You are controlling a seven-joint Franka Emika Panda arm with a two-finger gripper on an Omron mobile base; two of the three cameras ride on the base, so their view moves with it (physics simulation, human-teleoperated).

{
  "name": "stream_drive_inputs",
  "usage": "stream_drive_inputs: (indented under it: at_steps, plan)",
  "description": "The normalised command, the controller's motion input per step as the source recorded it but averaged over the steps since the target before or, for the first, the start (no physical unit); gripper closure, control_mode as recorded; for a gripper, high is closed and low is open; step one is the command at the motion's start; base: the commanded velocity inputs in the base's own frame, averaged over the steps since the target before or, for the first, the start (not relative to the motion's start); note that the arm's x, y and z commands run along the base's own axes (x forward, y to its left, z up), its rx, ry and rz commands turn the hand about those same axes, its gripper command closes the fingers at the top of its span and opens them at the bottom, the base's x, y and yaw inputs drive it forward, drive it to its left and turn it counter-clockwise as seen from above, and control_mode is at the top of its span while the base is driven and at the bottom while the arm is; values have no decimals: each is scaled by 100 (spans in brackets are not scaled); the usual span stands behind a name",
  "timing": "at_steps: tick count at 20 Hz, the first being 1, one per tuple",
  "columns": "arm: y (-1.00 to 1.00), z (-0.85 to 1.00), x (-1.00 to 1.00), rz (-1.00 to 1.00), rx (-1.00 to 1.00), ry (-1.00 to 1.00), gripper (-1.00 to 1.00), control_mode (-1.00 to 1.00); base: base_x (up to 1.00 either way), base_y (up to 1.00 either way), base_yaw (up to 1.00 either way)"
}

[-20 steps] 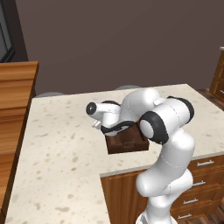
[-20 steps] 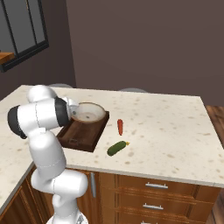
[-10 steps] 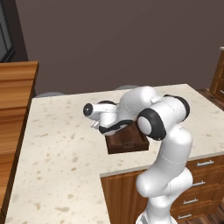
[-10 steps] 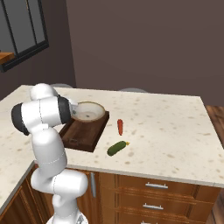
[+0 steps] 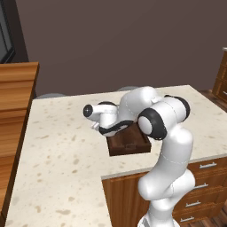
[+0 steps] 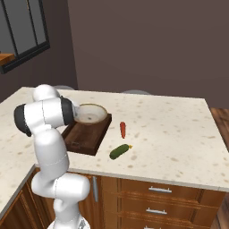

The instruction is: Place the two vegetables and bowl onto the tray for setting up a vegetable dip station.

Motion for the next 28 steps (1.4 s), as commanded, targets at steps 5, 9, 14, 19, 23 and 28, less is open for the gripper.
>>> stream_drive_inputs:
  at_steps: [5,9,14,19,23,28]
  plan:
    - [0,-9,11,0,-6,4,100,-100,0,0,0]
    - [0,-15,14,0,-10,1,100,-100,0,0,0]
    - [0,-11,15,0,-5,3,100,-100,0,0,0]
    - [1,-10,7,0,0,13,-100,-100,0,0,0]
    - [0,0,3,0,0,7,-100,-100,0,0,0]
    - [0,4,-2,0,0,1,-100,-100,0,0,0]
